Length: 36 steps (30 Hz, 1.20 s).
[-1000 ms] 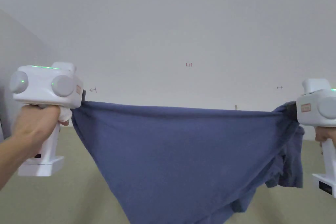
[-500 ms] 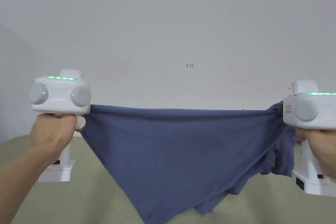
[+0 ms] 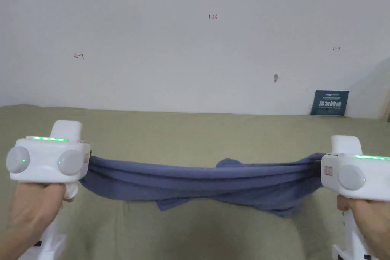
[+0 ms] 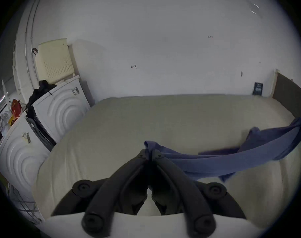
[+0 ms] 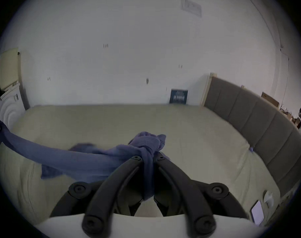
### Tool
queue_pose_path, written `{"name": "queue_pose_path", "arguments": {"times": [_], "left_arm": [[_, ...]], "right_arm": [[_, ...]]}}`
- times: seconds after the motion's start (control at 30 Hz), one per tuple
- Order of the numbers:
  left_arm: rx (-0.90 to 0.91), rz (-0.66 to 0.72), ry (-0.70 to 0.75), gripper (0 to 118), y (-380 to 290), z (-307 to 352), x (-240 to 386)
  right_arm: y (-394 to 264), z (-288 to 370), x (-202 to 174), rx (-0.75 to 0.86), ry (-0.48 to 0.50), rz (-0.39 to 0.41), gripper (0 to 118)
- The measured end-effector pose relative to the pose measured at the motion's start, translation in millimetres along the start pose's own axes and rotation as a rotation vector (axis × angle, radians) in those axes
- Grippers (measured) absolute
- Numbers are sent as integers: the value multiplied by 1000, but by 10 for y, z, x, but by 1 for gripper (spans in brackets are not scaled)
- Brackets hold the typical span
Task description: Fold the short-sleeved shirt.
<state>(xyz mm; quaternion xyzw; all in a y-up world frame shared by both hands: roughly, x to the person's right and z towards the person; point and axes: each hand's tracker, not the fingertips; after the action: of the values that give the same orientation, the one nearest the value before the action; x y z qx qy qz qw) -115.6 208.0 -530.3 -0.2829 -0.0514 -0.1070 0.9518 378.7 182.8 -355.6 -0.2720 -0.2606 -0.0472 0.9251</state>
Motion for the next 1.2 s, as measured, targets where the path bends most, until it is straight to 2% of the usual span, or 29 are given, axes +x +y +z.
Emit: {"name": "queue_pose_path", "arguments": {"times": [0.03, 0.07, 0.13, 0.23, 0.37, 0.53, 0.67, 0.83, 1.0, 1.03, 1.07, 1.1, 1.13, 1.17, 1.2], "left_arm": [[0, 4, -9, 2, -111, 98, -31], [-8, -5, -19, 2, -224, 204, -61], [4, -17, -24, 2, -456, 413, -111], [-25, -8, -61, 2, -825, 706, -261], [-104, 44, -133, 2, -1366, 1149, -474], [-180, 20, -149, 2, -2062, 1507, -581], [-257, 36, -173, 2, -2461, 1497, -566], [-292, 47, -178, 2, -2627, 1378, -537], [-302, 85, -219, 4, -2603, 1424, -595], [-297, 89, -228, 17, -2588, 1437, -607], [-290, 89, -223, 48, -2575, 1462, -620], [-280, 93, -232, 76, -2560, 1480, -635], [-290, 102, -249, 90, -2548, 1496, -647], [-293, 102, -257, 90, -2549, 1527, -646], [-266, 97, -246, 118, -2554, 1595, -643]], "right_arm": [[-117, 101, 60, -25, 9, -8, 8], [-236, 212, 130, -44, 47, -51, 8], [-438, 452, 225, -45, 64, -59, 8], [-744, 933, 333, -39, 69, -19, 8], [-1186, 1526, 533, -62, 83, -27, 8], [-1820, 2001, 687, -130, 91, 33, 8], [-2198, 2016, 731, -215, 83, 40, 8], [-2397, 1848, 726, -291, 74, -49, 8], [-2438, 1844, 659, -283, 58, -19, 11], [-2426, 1867, 646, -273, 53, -21, 28], [-2396, 1911, 627, -263, 24, -13, 56], [-2375, 1950, 613, -250, 14, -15, 94], [-2356, 1991, 593, -240, 12, -25, 106], [-2323, 2056, 555, -249, 23, -46, 106], [-2309, 2101, 510, -169, 34, -62, 116]]}}
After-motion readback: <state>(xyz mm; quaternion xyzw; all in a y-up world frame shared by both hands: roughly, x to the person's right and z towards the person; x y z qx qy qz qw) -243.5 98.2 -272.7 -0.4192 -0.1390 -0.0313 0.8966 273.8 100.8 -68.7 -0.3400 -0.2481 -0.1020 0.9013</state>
